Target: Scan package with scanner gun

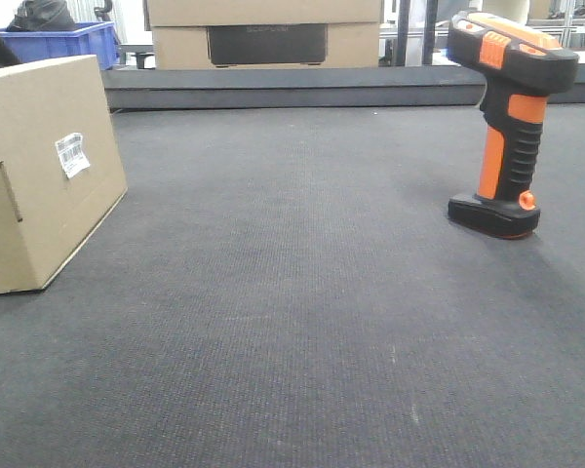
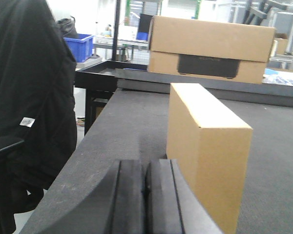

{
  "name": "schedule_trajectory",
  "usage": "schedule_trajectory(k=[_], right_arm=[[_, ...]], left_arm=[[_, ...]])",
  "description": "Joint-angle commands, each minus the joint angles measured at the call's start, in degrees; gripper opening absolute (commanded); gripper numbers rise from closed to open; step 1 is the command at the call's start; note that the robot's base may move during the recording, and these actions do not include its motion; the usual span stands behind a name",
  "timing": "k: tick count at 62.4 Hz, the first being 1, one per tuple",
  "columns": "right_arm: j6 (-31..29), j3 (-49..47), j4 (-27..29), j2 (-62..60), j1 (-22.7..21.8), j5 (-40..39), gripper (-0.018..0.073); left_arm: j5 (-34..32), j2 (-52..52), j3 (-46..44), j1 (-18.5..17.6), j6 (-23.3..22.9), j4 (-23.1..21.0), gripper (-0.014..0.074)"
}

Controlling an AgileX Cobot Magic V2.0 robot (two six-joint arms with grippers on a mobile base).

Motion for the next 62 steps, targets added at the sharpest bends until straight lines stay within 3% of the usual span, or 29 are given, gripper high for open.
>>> schedule_trajectory(k=[1,8,62], right_arm=[[0.0,0.0,0.1,-0.1,-0.2,-1.3,-0.0165],[0.0,0.0,0.1,-0.1,-0.2,-1.3,-0.0165],[0.0,0.0,0.1,-0.1,-0.2,-1.3,-0.0165]], left_arm=[[-1.0,-0.3,-0.1,-0.4,0.4,1.3,-0.01],[-1.1,-0.3,-0.1,-0.4,3.7,1.4,-0.01],[-1.6,-0.3,-0.1,-0.4,3.7,0.9,-0.01]])
